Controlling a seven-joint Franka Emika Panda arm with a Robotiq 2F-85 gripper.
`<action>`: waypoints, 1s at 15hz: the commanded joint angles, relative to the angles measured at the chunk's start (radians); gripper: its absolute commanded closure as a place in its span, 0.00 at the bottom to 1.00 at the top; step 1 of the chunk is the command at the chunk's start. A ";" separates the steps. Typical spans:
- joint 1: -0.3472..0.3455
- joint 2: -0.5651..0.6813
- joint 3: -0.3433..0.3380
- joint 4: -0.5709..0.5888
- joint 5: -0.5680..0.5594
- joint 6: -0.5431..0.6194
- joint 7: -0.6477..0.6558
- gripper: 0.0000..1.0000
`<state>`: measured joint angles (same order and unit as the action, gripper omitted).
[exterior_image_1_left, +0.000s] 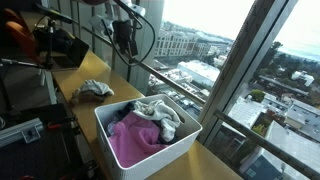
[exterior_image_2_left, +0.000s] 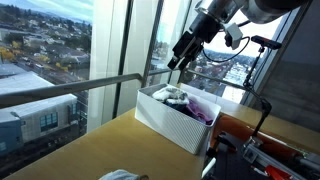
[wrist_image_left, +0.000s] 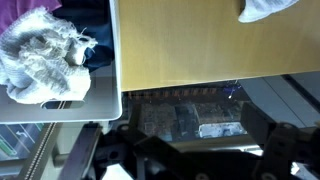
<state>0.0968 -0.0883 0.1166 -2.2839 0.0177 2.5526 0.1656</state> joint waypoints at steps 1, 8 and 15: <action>0.056 0.046 0.073 -0.023 -0.054 0.004 0.097 0.00; 0.188 0.209 0.159 -0.023 -0.145 0.001 0.257 0.00; 0.292 0.398 0.114 0.010 -0.237 0.067 0.310 0.00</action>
<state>0.3542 0.2219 0.2684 -2.3181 -0.1522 2.5706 0.4491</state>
